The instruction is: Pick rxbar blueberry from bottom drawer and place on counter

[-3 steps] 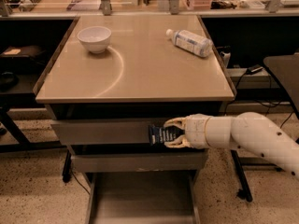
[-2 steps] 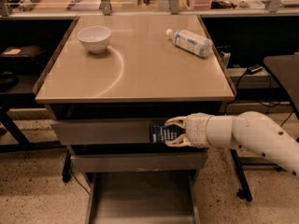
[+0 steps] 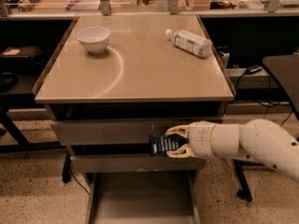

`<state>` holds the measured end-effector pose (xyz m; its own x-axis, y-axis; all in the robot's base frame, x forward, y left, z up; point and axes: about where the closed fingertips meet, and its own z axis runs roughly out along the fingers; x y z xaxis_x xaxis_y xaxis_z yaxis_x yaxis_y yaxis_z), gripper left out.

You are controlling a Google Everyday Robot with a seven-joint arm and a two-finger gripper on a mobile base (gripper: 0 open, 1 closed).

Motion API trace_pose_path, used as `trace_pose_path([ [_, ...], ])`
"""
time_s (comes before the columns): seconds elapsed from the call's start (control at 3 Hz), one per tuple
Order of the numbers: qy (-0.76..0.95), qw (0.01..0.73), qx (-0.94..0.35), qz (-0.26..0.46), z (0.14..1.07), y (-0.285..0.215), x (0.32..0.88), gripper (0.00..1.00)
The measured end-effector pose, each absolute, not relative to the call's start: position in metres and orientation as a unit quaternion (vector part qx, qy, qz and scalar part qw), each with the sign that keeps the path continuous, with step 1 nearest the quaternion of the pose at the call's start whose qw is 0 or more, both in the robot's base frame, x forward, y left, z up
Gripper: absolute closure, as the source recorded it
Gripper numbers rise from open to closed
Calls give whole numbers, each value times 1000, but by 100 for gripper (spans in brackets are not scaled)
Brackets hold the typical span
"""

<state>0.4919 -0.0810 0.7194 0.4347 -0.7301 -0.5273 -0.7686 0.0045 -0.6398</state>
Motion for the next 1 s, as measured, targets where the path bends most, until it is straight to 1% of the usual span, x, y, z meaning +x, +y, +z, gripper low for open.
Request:
trace_pose_path([
  [0.33, 513, 476, -714, 6, 744, -79, 478, 100],
  [0.67, 456, 483, -746, -47, 830, -59, 481, 100],
  [1.0, 432, 492, -751, -83, 899, -54, 511, 100],
])
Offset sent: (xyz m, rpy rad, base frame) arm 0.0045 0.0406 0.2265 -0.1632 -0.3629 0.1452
